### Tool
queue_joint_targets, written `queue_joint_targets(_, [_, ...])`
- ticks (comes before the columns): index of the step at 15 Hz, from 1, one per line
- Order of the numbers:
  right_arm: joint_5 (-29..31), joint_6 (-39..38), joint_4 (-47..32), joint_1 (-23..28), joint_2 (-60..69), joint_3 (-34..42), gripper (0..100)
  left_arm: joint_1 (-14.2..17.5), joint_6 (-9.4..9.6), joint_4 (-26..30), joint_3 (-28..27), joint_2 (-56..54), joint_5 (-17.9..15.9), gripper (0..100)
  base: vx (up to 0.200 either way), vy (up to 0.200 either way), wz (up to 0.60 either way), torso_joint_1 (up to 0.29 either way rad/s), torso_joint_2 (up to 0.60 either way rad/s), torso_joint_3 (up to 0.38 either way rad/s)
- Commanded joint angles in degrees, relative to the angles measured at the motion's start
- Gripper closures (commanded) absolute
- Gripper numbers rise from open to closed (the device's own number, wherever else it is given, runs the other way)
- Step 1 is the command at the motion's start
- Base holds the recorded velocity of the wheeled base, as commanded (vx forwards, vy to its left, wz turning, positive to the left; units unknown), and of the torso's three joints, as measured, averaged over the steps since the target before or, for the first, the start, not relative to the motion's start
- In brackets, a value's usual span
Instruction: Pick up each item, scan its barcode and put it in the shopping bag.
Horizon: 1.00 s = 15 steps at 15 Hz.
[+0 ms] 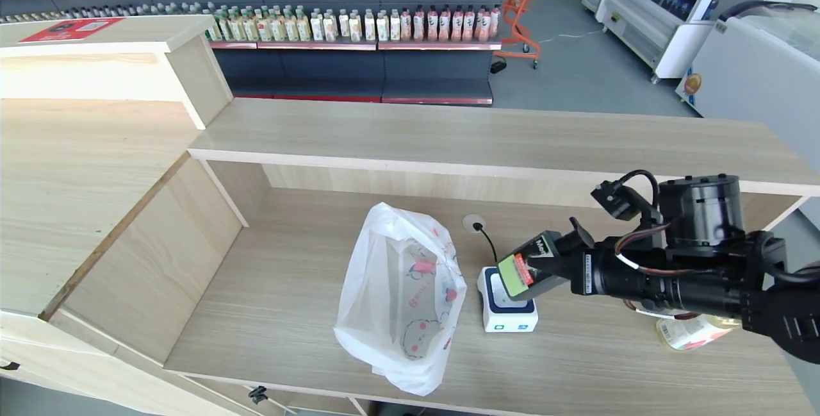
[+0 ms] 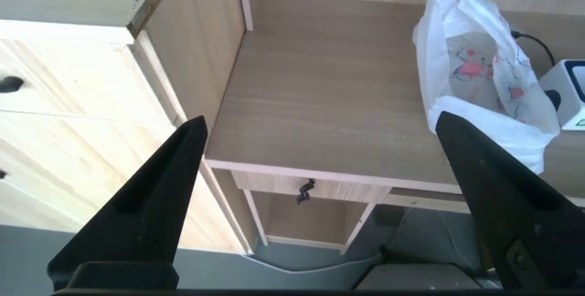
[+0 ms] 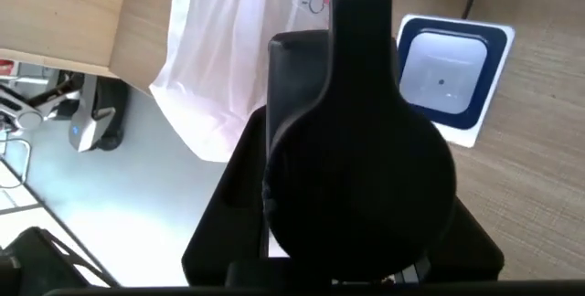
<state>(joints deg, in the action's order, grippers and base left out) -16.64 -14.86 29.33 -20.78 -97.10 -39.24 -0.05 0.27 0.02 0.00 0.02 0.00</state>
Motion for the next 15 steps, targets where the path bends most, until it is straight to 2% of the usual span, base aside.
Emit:
queue_joint_targets(1, [1.61, 0.09, -0.77, -4.26, -8.02, -2.24, 100, 0.05, 0.0, -0.02, 0.0, 0.06, 0.0, 0, 0.0, 0.0, 0.0, 0.0, 0.0, 0.0])
queue_joint_targets(4, [5.04, 0.09, -0.68, -9.36, -14.52, -6.64, 100, 0.05, 0.0, -0.02, 0.0, 0.06, 0.0, 0, 0.0, 0.0, 0.0, 0.0, 0.0, 0.0])
queue_joint_targets(7, [11.89, 1.59, -0.06, -14.72, -24.54, -13.23, 100, 0.05, 0.0, -0.02, 0.0, 0.06, 0.0, 0, 0.0, 0.0, 0.0, 0.0, 0.0, 0.0])
queue_joint_targets(12, [12.16, 16.0, 10.48, -16.39, -35.35, -15.6, 100, 0.05, 0.0, -0.02, 0.0, 0.06, 0.0, 0, 0.0, 0.0, 0.0, 0.0, 0.0, 0.0])
queue_joint_targets(15, [11.63, 19.25, 15.85, -16.74, -38.17, -17.71, 100, 0.05, 0.0, -0.02, 0.0, 0.06, 0.0, 0, 0.0, 0.0, 0.0, 0.0, 0.0, 0.0])
